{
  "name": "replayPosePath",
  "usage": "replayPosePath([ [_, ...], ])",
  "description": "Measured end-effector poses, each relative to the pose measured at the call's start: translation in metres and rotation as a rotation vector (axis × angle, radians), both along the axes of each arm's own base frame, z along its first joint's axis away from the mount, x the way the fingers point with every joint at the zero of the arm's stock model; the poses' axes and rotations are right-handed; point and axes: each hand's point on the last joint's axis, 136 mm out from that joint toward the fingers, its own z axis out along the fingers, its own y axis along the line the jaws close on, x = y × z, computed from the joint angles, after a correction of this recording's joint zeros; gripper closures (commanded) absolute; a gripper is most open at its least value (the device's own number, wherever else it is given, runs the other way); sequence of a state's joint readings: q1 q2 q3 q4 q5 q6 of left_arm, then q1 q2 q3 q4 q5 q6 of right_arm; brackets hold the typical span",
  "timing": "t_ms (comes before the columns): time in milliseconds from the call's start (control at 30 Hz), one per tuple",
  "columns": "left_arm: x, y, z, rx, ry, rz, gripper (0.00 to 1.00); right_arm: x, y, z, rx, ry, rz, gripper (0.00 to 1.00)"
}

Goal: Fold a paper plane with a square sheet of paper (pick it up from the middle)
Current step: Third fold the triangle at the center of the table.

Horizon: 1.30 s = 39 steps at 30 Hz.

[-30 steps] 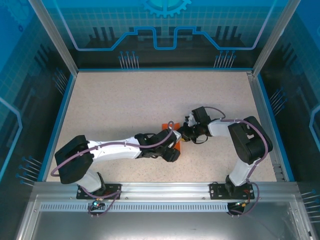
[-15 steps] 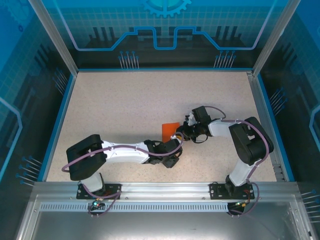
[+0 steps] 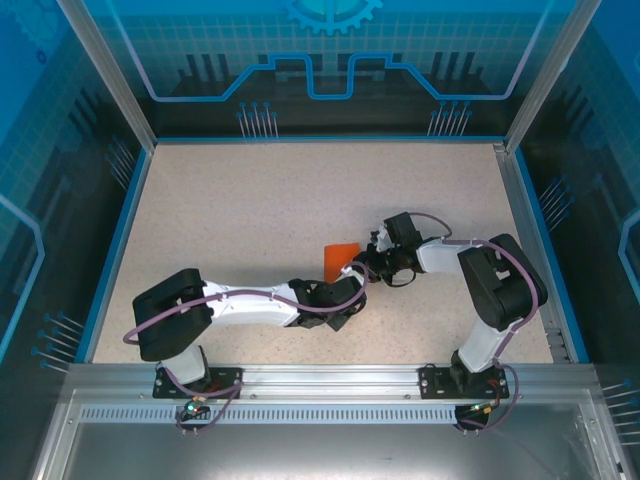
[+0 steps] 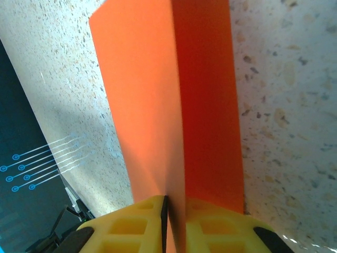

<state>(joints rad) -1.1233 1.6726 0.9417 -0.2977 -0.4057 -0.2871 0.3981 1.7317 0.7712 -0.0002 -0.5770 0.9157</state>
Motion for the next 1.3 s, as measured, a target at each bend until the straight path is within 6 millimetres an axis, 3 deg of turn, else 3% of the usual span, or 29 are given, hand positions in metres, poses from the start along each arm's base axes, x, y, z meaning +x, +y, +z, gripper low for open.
replayPosePath([
  [233, 0.002, 0.000, 0.004, -0.006, -0.012, 0.005, 0.58, -0.001, -0.001, -0.001, -0.003, 0.006, 0.001, 0.84],
  [367, 0.002, 0.000, 0.007, -0.014, -0.016, 0.005, 0.68, -0.001, -0.001, 0.000, -0.004, 0.004, 0.004, 0.84],
  [700, 0.004, -0.005, 0.012, -0.026, -0.025, -0.001, 0.78, -0.001, 0.000, 0.000, -0.007, 0.002, 0.010, 0.83],
  [1067, 0.006, -0.010, 0.016, -0.044, -0.033, -0.003, 0.99, -0.002, -0.002, -0.001, -0.015, 0.006, 0.010, 0.81],
  [1300, 0.007, -0.011, 0.018, -0.067, -0.020, 0.000, 1.00, -0.002, -0.004, -0.002, -0.034, 0.002, 0.006, 0.76],
])
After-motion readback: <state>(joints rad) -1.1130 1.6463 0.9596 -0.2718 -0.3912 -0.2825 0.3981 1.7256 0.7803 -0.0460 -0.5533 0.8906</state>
